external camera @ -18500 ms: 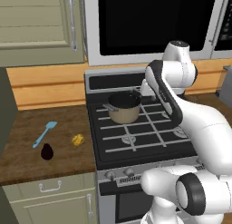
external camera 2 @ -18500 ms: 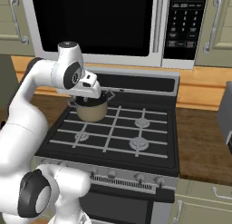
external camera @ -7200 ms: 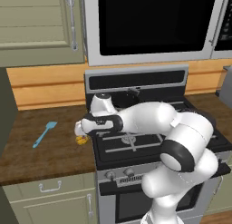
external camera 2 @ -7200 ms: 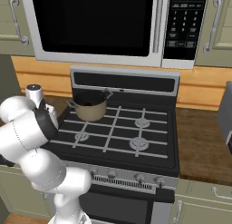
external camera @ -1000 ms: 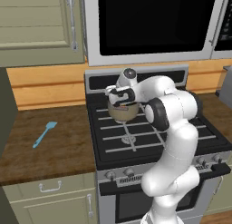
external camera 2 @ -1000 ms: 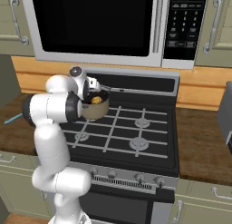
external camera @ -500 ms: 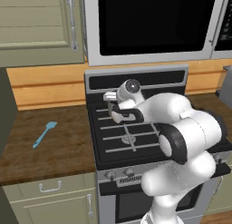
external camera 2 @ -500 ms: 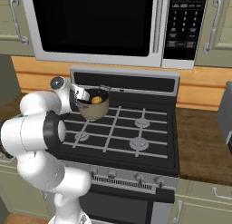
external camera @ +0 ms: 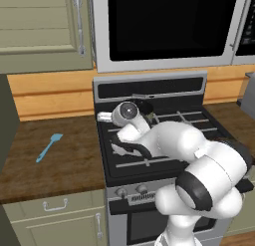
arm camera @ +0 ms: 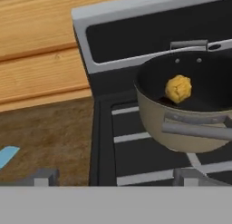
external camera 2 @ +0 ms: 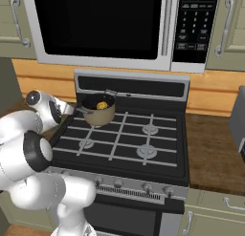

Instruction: Put the squash and avocado in the pot. Retrieve the spatula and lightly stir the vegetables in the pot.

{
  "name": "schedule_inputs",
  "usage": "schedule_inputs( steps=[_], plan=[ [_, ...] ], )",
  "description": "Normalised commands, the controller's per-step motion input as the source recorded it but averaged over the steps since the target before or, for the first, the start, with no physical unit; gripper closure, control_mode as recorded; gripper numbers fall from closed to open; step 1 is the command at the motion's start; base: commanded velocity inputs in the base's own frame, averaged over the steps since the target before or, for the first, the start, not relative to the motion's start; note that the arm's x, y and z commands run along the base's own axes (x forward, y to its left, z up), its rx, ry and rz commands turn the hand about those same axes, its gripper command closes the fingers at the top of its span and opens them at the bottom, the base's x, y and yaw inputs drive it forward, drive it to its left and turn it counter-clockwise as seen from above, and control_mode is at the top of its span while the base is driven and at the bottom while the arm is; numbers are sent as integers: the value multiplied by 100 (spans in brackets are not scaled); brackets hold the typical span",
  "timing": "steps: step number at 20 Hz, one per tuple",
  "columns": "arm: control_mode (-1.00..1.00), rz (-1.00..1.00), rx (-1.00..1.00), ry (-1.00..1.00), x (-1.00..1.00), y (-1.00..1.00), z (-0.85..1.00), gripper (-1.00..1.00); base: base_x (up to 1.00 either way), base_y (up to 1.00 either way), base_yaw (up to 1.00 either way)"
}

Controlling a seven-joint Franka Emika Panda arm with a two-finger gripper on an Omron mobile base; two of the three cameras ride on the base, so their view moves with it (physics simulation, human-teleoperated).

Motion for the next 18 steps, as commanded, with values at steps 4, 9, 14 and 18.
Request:
schedule_inputs(
  steps=[4,9,14,18],
  plan=[
    [-100,12,4,15,-8,58,9,-100,0,0,0],
    [-100,5,5,27,0,97,12,-100,0,0,0],
    [-100,1,-4,16,0,98,-7,-100,0,0,0],
    [-100,4,-3,5,0,14,-5,-100,0,0,0]
  ],
)
